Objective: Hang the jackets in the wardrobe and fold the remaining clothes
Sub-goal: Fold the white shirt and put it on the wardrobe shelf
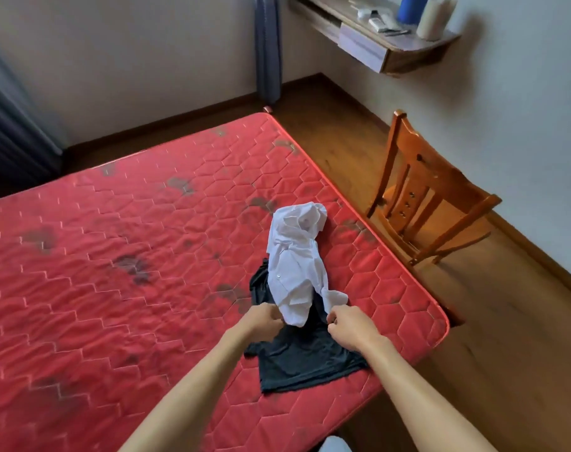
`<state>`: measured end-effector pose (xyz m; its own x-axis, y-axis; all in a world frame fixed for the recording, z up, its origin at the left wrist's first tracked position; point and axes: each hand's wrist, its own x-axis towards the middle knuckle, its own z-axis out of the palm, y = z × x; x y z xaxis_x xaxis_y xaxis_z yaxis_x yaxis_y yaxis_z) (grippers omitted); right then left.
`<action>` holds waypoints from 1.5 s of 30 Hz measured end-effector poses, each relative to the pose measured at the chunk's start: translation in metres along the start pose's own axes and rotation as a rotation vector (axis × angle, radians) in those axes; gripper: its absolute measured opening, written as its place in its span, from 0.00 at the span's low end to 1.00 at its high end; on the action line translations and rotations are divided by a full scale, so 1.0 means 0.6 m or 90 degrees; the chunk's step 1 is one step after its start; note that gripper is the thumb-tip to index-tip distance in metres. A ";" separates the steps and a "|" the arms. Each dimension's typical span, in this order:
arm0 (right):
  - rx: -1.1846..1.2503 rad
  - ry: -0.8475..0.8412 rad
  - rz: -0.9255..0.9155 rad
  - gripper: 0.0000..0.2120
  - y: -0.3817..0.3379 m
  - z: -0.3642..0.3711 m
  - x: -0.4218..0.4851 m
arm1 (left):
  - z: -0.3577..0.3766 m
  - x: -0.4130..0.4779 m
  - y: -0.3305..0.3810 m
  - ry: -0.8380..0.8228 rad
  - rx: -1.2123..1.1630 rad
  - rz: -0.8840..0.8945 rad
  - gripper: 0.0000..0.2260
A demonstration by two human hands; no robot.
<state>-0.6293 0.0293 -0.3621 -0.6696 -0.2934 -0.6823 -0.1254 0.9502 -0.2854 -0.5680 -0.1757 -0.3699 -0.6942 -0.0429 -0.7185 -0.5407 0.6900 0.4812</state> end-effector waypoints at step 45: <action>0.269 0.153 -0.085 0.27 -0.096 0.003 0.322 | -0.180 0.141 0.021 0.078 -0.764 0.081 0.14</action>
<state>-0.7501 -0.0824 -0.4791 -0.8236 -0.3296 -0.4615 0.0532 0.7653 -0.6415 -0.6848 -0.2486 -0.3703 -0.7799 -0.1367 -0.6108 -0.5161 -0.4117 0.7511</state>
